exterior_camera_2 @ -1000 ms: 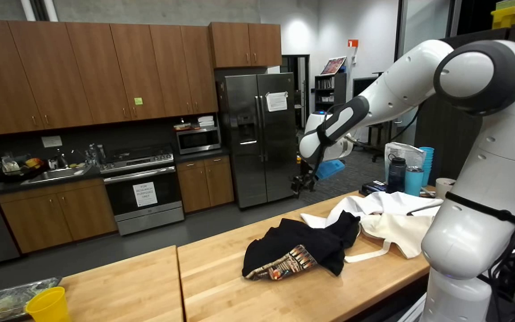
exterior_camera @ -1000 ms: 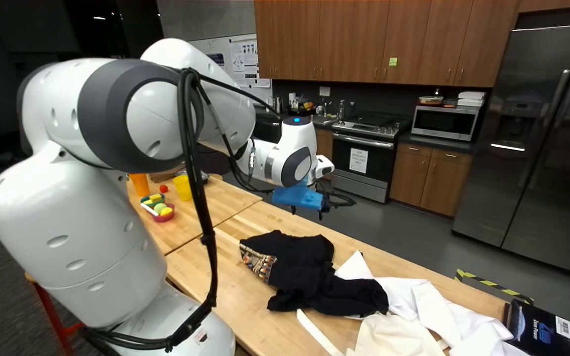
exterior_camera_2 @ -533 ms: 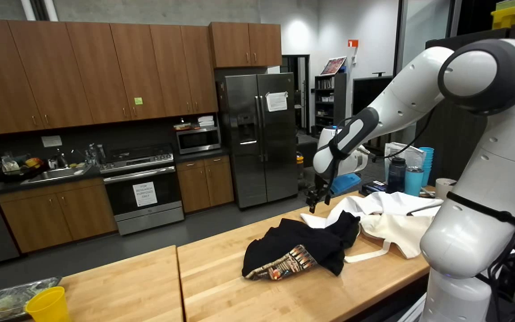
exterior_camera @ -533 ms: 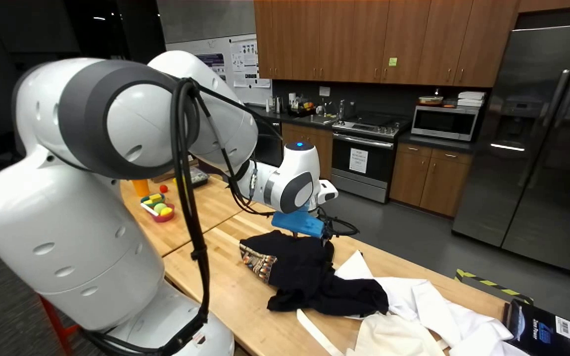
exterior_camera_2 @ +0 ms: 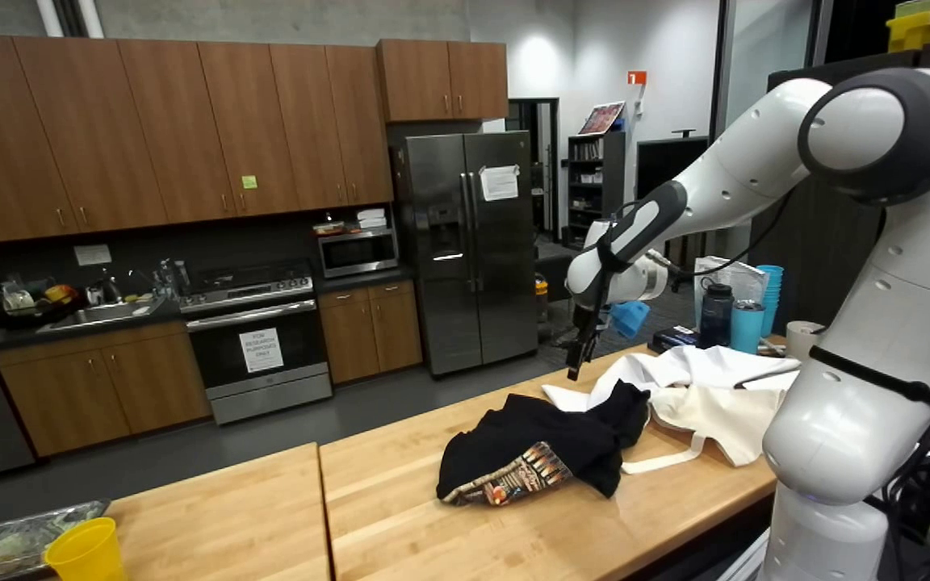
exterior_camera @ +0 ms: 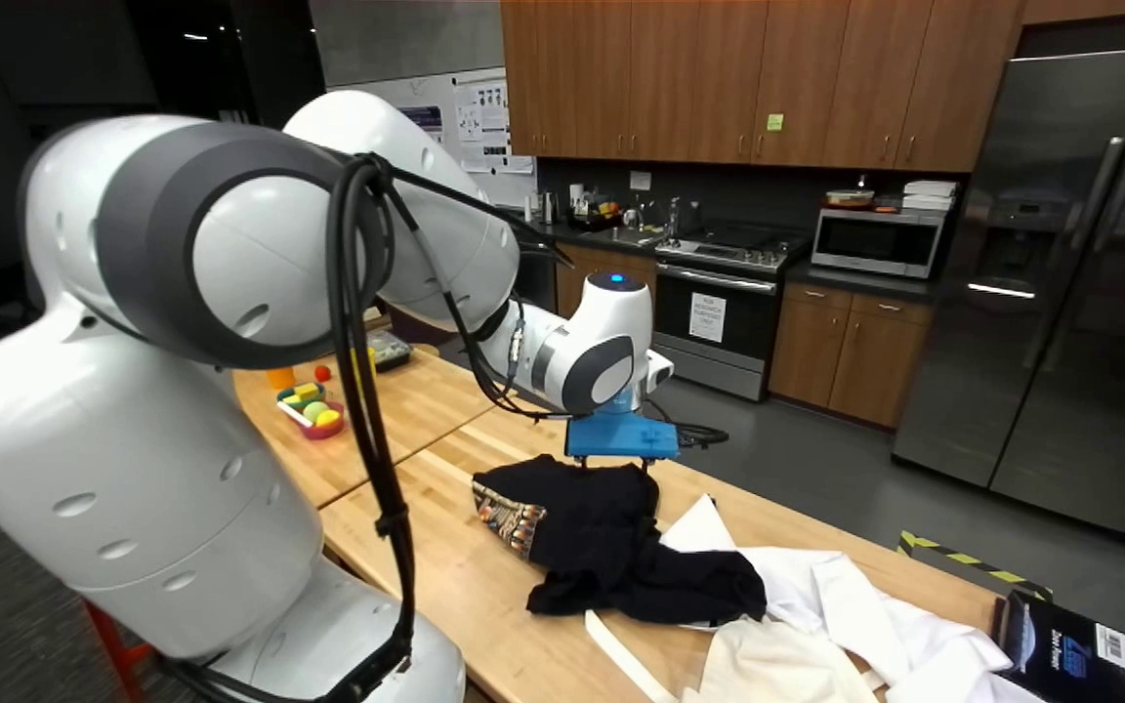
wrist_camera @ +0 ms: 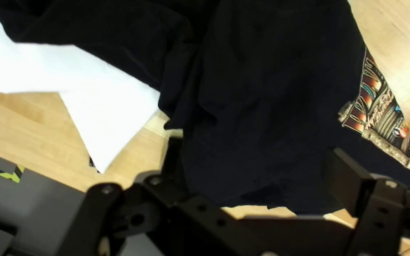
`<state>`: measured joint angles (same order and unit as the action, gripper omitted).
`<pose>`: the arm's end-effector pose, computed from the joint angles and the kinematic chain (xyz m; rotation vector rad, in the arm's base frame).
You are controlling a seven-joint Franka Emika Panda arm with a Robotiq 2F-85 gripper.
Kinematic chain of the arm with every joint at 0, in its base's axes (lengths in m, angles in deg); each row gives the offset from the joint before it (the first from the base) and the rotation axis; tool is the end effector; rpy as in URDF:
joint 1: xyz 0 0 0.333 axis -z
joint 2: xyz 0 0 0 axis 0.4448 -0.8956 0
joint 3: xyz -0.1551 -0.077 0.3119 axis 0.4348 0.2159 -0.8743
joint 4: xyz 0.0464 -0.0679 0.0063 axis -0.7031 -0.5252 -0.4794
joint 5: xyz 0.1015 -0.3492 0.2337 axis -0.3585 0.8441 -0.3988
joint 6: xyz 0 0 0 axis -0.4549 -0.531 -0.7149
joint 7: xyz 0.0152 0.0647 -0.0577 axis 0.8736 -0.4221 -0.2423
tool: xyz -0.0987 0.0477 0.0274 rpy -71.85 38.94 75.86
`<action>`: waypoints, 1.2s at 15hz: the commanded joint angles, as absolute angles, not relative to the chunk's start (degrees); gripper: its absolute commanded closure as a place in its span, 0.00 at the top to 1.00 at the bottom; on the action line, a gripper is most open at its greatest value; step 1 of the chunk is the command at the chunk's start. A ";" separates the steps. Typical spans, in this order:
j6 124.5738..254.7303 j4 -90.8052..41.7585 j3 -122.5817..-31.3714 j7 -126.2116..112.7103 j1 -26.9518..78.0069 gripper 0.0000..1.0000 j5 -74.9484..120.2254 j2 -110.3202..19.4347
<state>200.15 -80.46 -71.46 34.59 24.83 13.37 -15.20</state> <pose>0.4577 -0.0632 0.3633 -3.0225 -0.6438 -0.3205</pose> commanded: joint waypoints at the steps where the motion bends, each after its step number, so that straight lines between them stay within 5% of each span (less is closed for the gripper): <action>1: 199.80 -79.90 -71.70 35.29 24.42 1.00 12.95 -15.18; 18: 210.29 -79.18 -69.34 38.75 34.05 1.00 28.37 -26.88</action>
